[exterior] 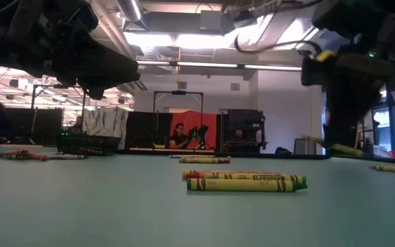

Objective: Sort crayons
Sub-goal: Put the green crayon into the black bin

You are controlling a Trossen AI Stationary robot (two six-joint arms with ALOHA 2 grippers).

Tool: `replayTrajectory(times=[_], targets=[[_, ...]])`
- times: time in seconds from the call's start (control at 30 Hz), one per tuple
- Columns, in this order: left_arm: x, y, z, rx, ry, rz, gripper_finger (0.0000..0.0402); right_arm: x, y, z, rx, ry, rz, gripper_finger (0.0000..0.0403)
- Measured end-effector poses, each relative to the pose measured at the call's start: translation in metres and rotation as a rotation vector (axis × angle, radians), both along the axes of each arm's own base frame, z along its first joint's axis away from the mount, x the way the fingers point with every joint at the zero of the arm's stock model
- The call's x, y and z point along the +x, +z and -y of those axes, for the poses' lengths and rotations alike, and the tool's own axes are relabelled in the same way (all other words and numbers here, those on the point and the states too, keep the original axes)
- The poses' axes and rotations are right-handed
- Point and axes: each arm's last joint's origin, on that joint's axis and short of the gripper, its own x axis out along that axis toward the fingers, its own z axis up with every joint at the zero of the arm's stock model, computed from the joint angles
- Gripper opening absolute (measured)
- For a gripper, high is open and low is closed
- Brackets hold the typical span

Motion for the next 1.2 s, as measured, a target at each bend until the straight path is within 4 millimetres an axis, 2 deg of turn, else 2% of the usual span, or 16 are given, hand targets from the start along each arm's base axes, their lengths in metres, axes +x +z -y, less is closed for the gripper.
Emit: replayTrajectory(times=[0.17, 0.3, 0.47, 0.77, 1.2], targets=[[0.001, 0.000, -0.002, 0.002, 0.003, -0.005, 0.0133, 0.018, 0.004, -0.004, -0.016, 0.071, 0.163, 0.0009], [0.003, -0.001, -0.006, -0.014, -0.009, -0.010, 0.0152, 0.030, 0.002, -0.006, -0.042, 0.120, 0.251, 0.0008], [0.010, 0.002, -0.011, -0.048, -0.006, -0.018, 0.0177, 0.042, -0.006, -0.008, -0.100, 0.151, 0.297, 0.0005], [0.027, 0.005, -0.018, -0.032, 0.045, -0.089, 0.0177, 0.058, -0.020, -0.007, -0.184, 0.201, 0.361, 0.0005], [0.029, 0.008, -0.018, -0.028, 0.047, -0.079, 0.0175, 0.078, 0.007, -0.012, -0.300, 0.284, 0.743, 0.0008]])
